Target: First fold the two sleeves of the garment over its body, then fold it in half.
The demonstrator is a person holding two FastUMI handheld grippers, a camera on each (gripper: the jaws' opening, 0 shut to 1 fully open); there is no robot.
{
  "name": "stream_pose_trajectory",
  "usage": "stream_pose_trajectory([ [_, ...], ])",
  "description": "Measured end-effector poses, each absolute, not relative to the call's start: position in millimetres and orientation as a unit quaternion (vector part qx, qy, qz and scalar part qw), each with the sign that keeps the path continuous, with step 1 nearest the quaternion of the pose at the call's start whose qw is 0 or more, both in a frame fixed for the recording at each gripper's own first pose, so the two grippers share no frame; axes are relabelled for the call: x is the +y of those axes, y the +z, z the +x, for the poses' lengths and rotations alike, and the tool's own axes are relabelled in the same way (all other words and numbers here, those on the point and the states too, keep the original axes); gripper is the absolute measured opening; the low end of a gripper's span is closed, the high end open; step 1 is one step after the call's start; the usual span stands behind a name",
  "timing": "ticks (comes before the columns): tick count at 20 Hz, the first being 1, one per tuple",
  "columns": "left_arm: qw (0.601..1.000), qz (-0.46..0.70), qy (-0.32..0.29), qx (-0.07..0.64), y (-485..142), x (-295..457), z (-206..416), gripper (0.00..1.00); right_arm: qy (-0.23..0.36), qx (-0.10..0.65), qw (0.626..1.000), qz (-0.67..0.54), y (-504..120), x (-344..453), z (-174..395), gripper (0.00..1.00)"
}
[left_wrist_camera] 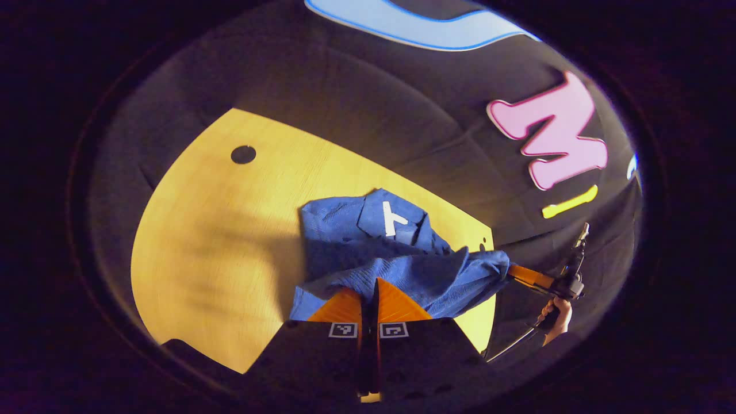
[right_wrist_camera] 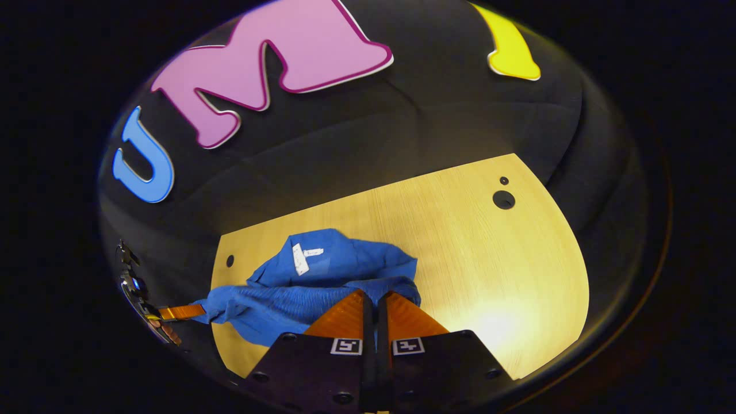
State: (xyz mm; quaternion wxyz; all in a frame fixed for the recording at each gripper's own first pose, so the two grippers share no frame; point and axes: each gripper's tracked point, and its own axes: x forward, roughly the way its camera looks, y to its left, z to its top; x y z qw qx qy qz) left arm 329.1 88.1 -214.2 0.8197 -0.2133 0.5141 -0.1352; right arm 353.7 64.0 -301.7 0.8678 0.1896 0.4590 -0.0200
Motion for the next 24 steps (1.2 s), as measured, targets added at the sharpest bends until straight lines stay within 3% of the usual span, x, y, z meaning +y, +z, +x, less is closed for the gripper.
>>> stream_pose_trajectory([
  [4,0.82,-0.217,-0.091,0.522,-254,94,390,0.0,-0.032,0.489,0.842,0.225,-371,66,402,0.04],
  [8,0.842,-0.261,-0.075,0.467,-268,85,441,0.0,-0.042,0.498,0.821,0.275,-404,71,424,0.04],
  [9,0.839,-0.277,-0.078,0.461,-273,80,447,0.0,-0.036,0.489,0.821,0.291,-403,76,432,0.08],
  [10,0.84,-0.277,-0.067,0.462,-272,83,448,0.02,-0.03,0.479,0.825,0.3,-400,76,437,0.12],
  [11,0.838,-0.282,-0.067,0.462,-278,78,451,0.19,-0.024,0.469,0.829,0.305,-397,76,441,0.14],
  [12,0.838,-0.283,-0.066,0.462,-272,79,446,0.35,-0.02,0.459,0.833,0.31,-394,76,446,0.37],
  [13,0.839,-0.267,-0.064,0.47,-272,80,443,0.51,-0.015,0.45,0.835,0.316,-392,78,450,0.51],
  [14,0.848,-0.258,-0.059,0.459,-269,82,443,0.61,-0.011,0.442,0.837,0.322,-388,80,453,0.64],
  [16,0.843,-0.269,-0.109,0.454,-252,69,439,0.78,-0.011,0.43,0.843,0.323,-381,76,457,0.95],
  [24,0.912,-0.141,-0.072,0.378,-177,74,412,0.81,0.052,0.383,0.887,0.252,-319,74,425,0.97],
])
